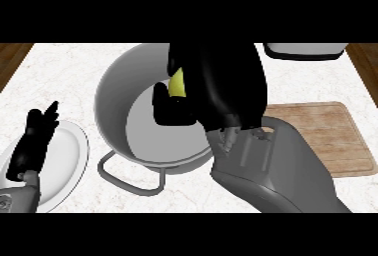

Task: Pick the lemon from the cutting board and place it in the pot

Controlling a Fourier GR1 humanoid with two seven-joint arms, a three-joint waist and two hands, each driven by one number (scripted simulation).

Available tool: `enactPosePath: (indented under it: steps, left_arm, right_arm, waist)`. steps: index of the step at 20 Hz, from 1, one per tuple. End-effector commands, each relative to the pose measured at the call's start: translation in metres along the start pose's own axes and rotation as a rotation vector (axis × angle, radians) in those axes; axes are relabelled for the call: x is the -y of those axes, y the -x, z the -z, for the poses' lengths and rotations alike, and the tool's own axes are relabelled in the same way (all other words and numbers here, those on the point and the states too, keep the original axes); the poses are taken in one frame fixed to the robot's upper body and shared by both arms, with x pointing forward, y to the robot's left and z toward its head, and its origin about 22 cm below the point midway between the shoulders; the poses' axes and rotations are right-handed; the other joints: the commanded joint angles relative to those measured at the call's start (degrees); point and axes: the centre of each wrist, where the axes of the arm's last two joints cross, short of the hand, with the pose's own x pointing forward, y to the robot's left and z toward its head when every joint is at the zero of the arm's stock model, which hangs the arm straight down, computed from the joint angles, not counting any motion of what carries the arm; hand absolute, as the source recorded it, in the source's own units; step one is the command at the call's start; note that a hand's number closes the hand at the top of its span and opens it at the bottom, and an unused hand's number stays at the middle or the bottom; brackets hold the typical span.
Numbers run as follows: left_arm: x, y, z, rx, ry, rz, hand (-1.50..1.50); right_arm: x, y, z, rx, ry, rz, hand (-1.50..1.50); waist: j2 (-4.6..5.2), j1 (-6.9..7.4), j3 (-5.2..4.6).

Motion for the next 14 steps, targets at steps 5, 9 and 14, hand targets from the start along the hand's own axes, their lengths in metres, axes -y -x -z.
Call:
enactPosePath:
  steps: [5,9,14]
  left_arm:
    - [0.003,-0.021,0.0,0.005,0.01,0.011,0.0]
    - [0.012,-0.002,0.001,-0.015,0.011,-0.003,0.0]
    - [0.007,-0.006,0.0,-0.001,0.01,0.005,0.0]
  right_arm:
    - [-0.071,0.012,0.027,-0.206,-0.177,0.12,-1.5]
    - [-0.086,0.014,0.031,-0.155,-0.168,0.234,-1.5]
    - [-0.091,0.023,0.03,-0.167,-0.053,0.501,-1.5]
  waist:
    - [0.16,0.94,0.06]
    - [0.09,0.02,0.06]
    - [0.27,0.9,0.09]
